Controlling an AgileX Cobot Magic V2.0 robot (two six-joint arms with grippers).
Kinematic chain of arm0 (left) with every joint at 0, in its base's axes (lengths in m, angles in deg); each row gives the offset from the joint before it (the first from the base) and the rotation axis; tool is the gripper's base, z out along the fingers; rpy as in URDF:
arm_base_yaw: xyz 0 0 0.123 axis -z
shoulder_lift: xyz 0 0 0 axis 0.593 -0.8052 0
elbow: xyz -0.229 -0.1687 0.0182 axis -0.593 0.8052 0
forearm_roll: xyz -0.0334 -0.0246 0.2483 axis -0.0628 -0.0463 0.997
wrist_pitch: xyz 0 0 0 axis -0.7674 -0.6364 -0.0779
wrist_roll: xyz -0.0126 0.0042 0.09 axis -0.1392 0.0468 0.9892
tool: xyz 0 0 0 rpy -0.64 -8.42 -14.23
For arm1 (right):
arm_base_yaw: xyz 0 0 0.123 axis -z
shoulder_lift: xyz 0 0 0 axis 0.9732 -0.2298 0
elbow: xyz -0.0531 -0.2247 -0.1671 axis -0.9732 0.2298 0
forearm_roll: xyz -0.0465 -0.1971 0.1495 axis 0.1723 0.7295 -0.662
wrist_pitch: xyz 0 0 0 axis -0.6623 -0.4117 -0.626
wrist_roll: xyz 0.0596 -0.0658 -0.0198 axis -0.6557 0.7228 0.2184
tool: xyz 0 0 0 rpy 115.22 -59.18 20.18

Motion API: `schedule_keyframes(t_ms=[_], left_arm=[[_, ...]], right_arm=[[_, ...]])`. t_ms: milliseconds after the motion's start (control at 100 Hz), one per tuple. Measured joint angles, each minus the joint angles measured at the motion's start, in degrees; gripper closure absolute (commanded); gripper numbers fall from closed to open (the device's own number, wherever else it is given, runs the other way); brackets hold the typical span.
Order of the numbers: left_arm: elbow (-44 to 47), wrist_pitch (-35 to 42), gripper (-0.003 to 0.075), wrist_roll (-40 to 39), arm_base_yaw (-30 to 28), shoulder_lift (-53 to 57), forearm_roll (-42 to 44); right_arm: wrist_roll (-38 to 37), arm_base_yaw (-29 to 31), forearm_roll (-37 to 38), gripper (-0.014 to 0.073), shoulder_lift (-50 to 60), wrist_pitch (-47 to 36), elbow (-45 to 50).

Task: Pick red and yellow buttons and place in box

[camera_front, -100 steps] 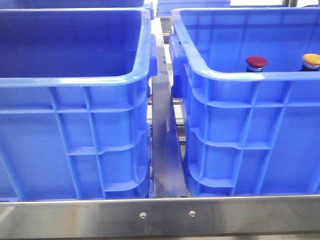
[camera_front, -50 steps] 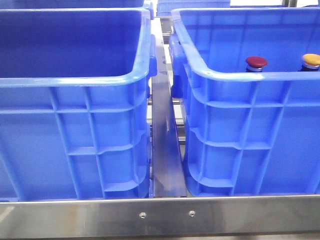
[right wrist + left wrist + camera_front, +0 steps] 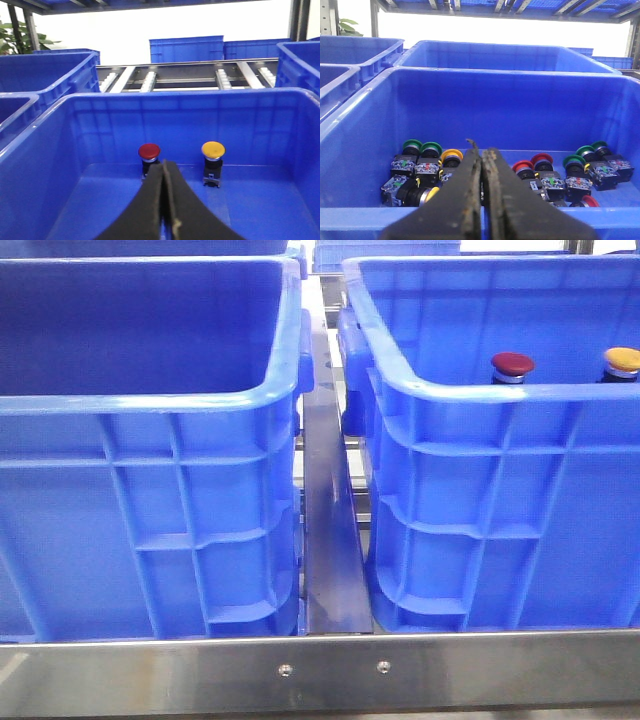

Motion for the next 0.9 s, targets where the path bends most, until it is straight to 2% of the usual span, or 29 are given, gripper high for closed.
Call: schedule_keyframes(t_ms=[370, 640, 900], left_arm=[[0.0, 0.0, 0.0739, 0.0, 0.0, 0.0, 0.0], [0.0, 0.0, 0.0739, 0.0, 0.0, 0.0, 0.0], [0.0, 0.0, 0.0739, 0.0, 0.0, 0.0, 0.0]], right_arm=[[-0.56, 0.21, 0.38, 0.0699, 10.13, -6.99, 11.48], [-0.65, 3.38, 0.38, 0.0699, 10.66, -6.88, 11.94], [-0.65, 3.73, 0.38, 0.0699, 10.66, -7.07, 11.94]])
